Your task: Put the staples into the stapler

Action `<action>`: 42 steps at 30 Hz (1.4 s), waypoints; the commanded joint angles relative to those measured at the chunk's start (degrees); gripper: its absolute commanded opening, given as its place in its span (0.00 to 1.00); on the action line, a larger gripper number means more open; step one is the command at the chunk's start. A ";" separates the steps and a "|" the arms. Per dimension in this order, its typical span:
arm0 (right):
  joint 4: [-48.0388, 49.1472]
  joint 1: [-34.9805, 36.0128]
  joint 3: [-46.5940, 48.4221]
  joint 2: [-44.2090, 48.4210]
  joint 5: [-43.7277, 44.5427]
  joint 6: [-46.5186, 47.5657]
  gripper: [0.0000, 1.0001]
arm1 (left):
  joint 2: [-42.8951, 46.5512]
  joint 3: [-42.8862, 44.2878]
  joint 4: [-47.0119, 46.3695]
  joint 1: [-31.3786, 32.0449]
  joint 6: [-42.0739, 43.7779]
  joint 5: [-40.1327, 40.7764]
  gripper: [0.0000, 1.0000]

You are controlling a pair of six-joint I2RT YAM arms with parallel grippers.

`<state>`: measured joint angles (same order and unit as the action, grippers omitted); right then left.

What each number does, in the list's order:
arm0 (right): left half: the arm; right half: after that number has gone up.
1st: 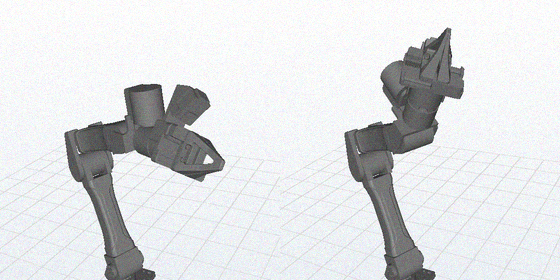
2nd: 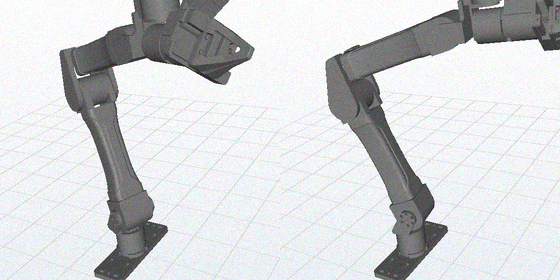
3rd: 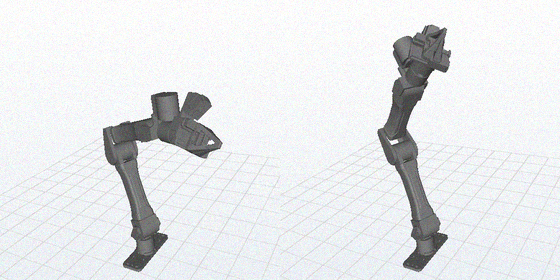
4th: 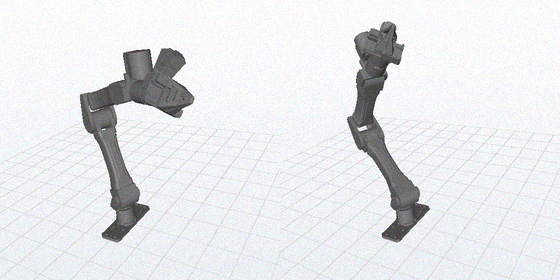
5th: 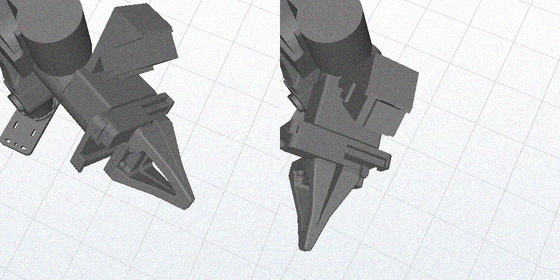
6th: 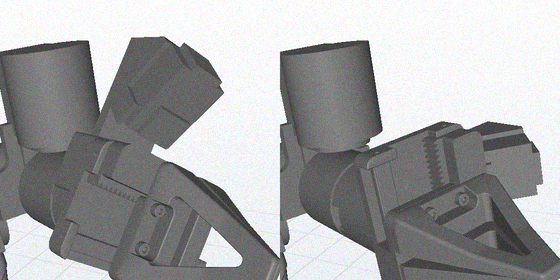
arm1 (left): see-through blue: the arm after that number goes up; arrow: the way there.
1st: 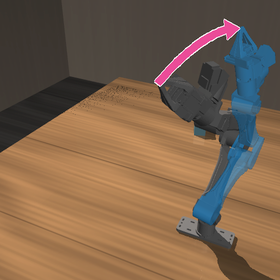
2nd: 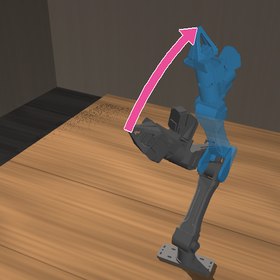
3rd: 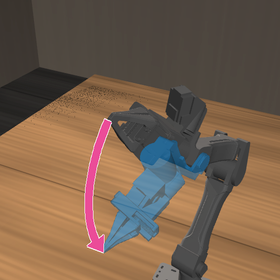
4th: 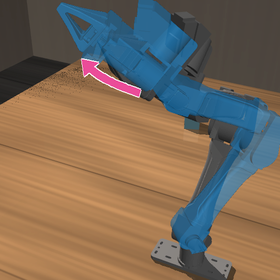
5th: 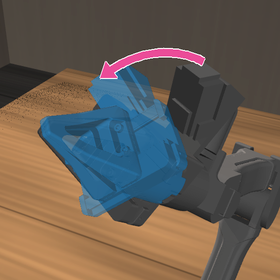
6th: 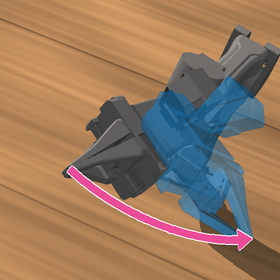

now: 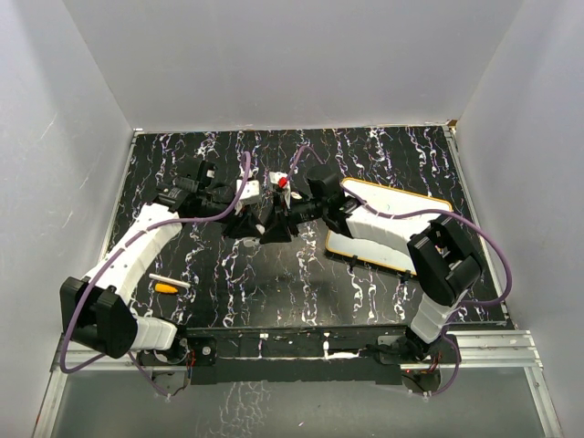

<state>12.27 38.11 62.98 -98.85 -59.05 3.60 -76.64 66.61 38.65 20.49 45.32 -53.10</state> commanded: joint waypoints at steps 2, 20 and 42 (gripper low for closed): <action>3.63 -0.18 -0.49 1.82 -0.75 1.01 0.19 | 1.27 -0.31 -0.07 0.34 0.66 -3.76 0.00; 7.80 -5.74 -13.98 4.72 2.93 9.59 0.08 | 2.19 -5.63 1.94 -5.45 9.04 -0.46 0.00; 10.00 -1.67 -12.68 -0.82 15.09 9.86 0.08 | 4.76 -17.57 -7.53 -6.04 5.62 4.94 0.72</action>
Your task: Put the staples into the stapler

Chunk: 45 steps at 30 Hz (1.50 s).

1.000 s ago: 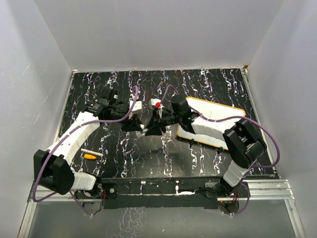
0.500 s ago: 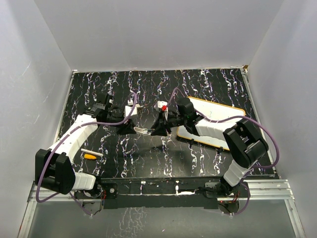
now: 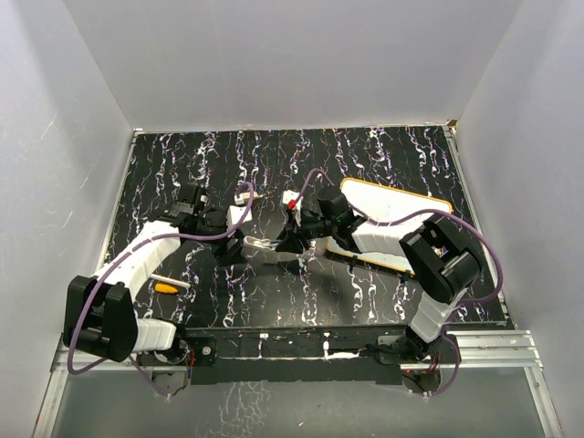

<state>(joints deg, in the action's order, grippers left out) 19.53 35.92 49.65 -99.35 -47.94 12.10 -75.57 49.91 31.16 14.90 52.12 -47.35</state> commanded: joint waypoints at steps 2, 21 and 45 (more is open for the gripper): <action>2.25 1.14 1.07 -2.48 4.95 1.82 0.08 | 4.36 -0.51 0.41 -0.77 -1.63 -0.28 0.82; 8.44 10.49 13.49 -19.96 13.55 -1.21 0.13 | 7.99 7.50 -13.85 -20.15 -18.94 13.39 0.96; -11.26 7.47 15.92 -6.55 6.59 8.07 0.85 | -14.56 14.90 -19.61 -18.23 -22.29 6.77 0.93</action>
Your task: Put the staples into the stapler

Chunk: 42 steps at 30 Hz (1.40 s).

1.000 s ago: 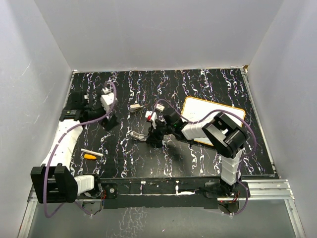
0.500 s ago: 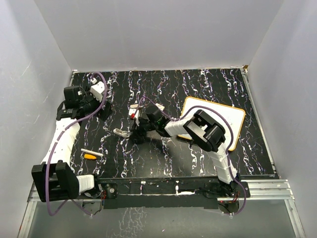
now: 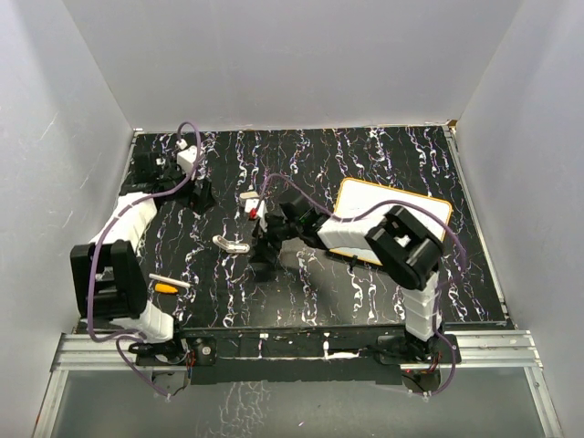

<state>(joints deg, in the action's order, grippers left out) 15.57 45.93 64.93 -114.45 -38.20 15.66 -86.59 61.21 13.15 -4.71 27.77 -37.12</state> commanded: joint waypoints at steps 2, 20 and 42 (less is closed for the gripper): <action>-12.32 -3.96 0.51 12.42 -4.84 6.61 0.85 | -6.82 5.12 -1.46 2.58 3.71 -3.24 0.92; -29.19 -17.10 -8.69 37.35 -12.72 11.08 0.86 | -26.74 10.91 -6.06 10.95 19.46 -10.97 0.64; -25.74 -20.64 -10.09 36.49 -15.24 8.15 0.86 | -27.48 6.52 -13.68 12.16 16.63 -10.71 0.05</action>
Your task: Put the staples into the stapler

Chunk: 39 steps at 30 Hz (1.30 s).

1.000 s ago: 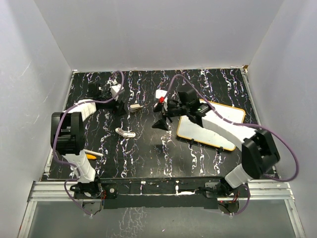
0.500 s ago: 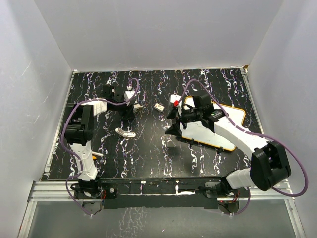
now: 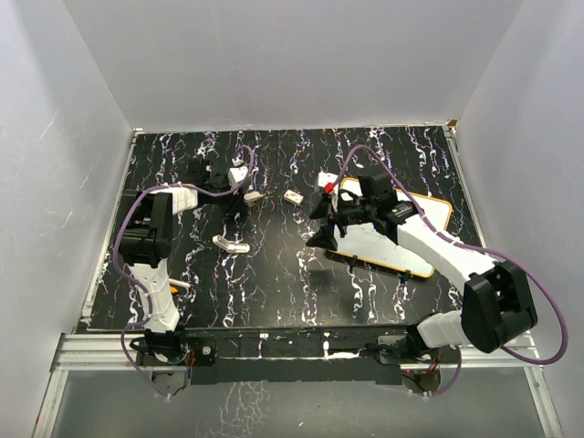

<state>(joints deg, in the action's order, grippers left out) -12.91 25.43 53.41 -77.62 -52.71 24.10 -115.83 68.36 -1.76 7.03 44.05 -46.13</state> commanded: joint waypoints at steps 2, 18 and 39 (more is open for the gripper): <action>2.56 -0.12 2.11 -1.15 -0.48 -0.06 0.85 | 2.28 0.01 4.87 0.44 2.61 -3.46 0.02; 15.53 5.68 8.55 -16.98 2.97 -3.57 0.81 | 13.41 -4.61 22.84 2.99 15.28 -13.80 0.00; 33.84 10.88 10.42 -33.77 7.71 -7.61 0.82 | 17.80 -13.27 17.85 7.24 14.97 -14.33 0.00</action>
<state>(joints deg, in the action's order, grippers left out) 14.52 34.89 61.25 -110.67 -46.02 17.58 -101.89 56.23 16.38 13.50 57.34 -56.18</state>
